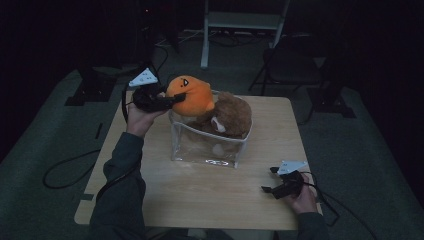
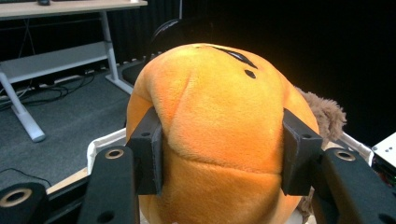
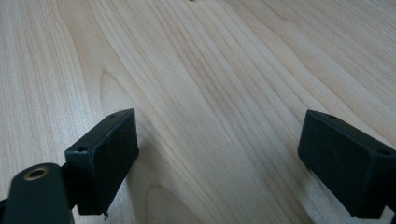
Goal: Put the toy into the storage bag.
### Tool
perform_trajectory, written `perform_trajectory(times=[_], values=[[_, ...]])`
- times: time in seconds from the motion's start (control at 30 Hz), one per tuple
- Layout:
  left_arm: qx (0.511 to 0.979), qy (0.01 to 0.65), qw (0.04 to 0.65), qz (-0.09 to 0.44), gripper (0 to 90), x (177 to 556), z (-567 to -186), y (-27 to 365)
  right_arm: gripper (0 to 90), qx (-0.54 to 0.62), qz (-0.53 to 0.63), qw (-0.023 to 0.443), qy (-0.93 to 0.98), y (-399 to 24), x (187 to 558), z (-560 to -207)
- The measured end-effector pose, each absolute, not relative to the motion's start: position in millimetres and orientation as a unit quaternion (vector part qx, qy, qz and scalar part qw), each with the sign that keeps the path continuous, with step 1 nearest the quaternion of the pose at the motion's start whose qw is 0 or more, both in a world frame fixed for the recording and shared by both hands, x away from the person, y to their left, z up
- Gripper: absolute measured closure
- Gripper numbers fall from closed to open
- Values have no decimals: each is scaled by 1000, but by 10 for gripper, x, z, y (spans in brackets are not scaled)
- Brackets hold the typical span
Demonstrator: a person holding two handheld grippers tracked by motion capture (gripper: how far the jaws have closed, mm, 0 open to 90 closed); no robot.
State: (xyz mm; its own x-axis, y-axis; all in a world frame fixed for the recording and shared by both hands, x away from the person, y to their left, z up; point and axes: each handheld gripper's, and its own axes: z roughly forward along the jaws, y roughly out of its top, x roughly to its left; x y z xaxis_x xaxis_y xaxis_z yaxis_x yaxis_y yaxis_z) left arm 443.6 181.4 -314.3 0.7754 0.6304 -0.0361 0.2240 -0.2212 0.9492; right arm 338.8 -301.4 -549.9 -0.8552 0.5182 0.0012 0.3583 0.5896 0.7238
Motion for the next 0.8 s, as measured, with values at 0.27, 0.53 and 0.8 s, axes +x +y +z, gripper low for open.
perform_trajectory(times=[0.27,0.53,0.8], values=[[760,279,558,181,453,4453,-3139,1780,115,248,379,106,885,-3014,3388,-5499],[761,277,559,178,453,4463,-3135,1755,115,248,379,106,885,-3014,3389,-5499],[764,277,556,176,453,4483,-3153,1736,115,248,379,106,885,-3014,3389,-5499]])
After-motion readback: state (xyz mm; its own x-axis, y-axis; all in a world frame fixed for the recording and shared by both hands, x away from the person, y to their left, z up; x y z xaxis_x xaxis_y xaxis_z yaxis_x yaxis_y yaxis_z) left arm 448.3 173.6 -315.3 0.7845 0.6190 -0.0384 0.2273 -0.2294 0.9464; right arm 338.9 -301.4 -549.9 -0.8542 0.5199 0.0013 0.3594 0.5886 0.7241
